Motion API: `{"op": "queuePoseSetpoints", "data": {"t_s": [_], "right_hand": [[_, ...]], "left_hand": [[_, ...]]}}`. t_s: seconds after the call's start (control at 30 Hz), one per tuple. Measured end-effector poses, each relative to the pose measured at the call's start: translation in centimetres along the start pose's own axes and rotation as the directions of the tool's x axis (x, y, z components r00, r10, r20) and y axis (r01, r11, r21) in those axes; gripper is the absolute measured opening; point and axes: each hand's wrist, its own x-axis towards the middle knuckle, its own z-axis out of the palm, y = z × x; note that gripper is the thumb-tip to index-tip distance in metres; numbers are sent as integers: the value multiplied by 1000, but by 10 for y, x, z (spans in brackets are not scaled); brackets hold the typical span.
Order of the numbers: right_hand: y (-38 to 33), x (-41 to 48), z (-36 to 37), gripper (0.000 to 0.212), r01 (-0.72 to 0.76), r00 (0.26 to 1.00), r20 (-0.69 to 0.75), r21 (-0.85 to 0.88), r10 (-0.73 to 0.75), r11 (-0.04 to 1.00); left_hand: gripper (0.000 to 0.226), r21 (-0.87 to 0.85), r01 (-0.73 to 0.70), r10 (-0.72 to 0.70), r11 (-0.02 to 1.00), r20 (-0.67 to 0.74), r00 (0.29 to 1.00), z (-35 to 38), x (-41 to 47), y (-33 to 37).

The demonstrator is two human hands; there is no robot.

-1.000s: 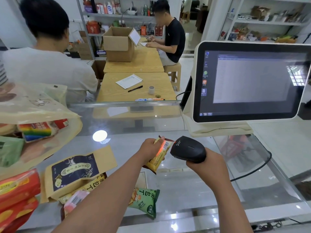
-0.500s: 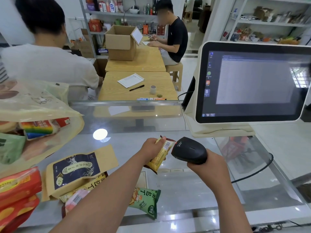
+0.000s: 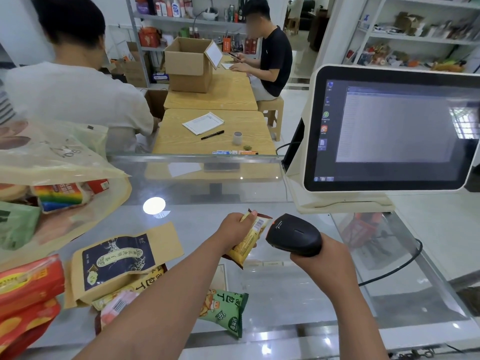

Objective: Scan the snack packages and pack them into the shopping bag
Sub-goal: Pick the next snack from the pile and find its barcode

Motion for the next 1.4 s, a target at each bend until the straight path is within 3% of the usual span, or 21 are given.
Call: {"op": "queuePoseSetpoints", "data": {"t_s": [0.8,1.4], "right_hand": [[7,0,3,26,-2,1000,-31,-1,2,1000],[6,-4,-2,20,10,998,62,16,-11,1000]], "left_hand": [[45,-60,7,-6,998,18,1000,-1,4,-4],[40,8,-2,2,1000,9,1000,-1,3,-3]]}}
